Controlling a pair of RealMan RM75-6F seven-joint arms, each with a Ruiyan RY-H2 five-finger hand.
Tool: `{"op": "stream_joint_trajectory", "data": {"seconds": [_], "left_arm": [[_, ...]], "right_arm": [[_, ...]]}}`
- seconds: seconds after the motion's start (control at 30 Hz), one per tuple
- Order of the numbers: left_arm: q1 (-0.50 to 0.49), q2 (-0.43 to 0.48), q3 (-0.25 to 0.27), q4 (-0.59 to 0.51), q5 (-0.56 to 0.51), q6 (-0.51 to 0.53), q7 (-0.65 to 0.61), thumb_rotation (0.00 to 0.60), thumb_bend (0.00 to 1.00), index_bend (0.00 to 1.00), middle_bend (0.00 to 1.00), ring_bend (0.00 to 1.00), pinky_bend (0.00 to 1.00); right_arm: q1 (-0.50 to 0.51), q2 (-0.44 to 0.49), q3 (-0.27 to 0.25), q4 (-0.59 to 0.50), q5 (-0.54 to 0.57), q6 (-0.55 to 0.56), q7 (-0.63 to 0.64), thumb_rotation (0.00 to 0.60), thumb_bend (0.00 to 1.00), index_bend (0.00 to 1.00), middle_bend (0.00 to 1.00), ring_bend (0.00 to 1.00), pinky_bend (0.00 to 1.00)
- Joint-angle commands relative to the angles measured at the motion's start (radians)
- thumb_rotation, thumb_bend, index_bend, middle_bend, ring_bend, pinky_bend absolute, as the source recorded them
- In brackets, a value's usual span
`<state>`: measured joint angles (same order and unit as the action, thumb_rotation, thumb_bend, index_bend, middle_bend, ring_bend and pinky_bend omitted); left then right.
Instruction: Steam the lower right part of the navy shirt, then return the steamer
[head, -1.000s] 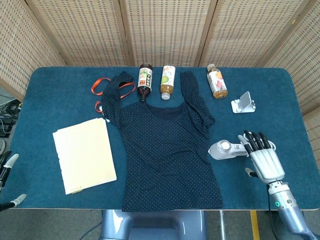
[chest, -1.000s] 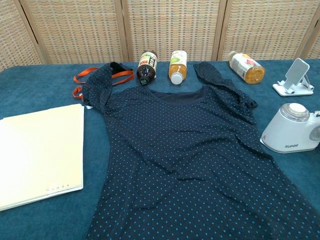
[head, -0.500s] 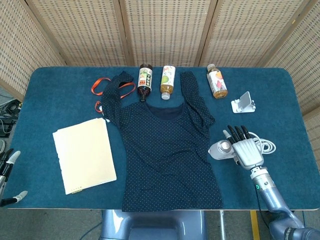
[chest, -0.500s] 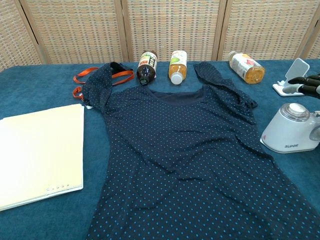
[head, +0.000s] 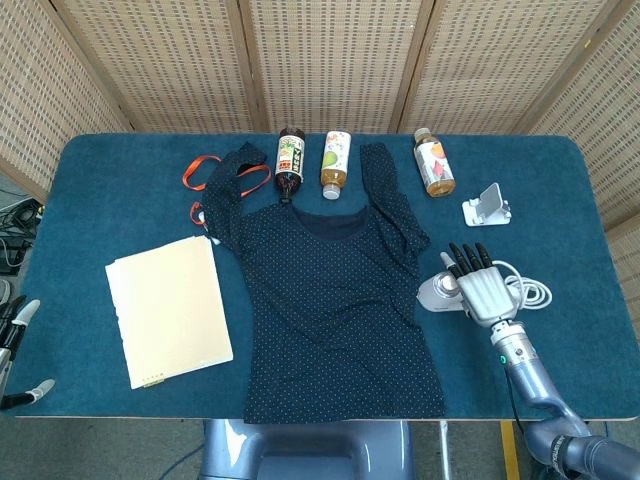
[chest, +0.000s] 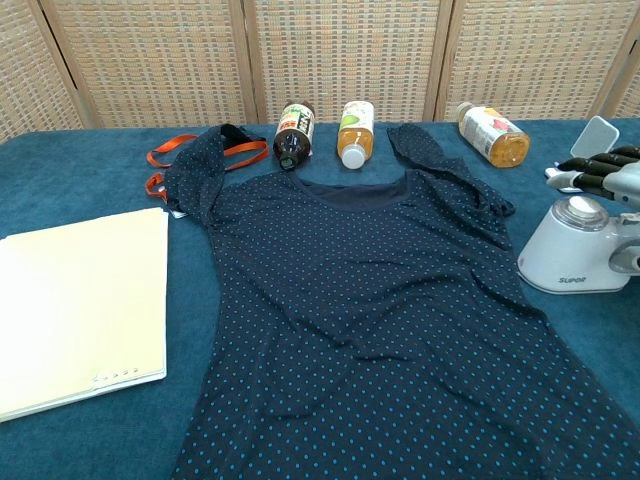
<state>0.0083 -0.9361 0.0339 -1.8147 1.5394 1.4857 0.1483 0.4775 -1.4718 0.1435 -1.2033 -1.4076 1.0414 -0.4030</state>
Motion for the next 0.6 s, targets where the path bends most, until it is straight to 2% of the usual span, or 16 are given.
{"op": "stream_joint_trajectory", "data": {"seconds": [0.03,0.27,0.6], "left_arm": [[-0.001,0.0,-0.001,0.001,-0.003,-0.001,-0.002,0.6,0.0,0.0,0.0,0.0,0.0],[-0.003,0.001,-0.002,0.003,-0.011,-0.006,-0.007,0.6,0.0,0.0,0.0,0.0,0.0],[-0.007,0.001,0.0,0.003,-0.008,-0.007,-0.007,0.6,0.0,0.0,0.0,0.0,0.0]], "right_arm": [[0.013,-0.017,0.002,0.033,0.007,-0.008,-0.007,0.6,0.49,0.0,0.0,0.0,0.0],[0.023,-0.051,0.004,0.108,0.018,-0.002,-0.01,0.6,0.51,0.0,0.0,0.0,0.0],[0.008,-0.021,-0.009,0.122,0.04,0.008,-0.022,0.6,0.51,0.0,0.0,0.0,0.0]]}}
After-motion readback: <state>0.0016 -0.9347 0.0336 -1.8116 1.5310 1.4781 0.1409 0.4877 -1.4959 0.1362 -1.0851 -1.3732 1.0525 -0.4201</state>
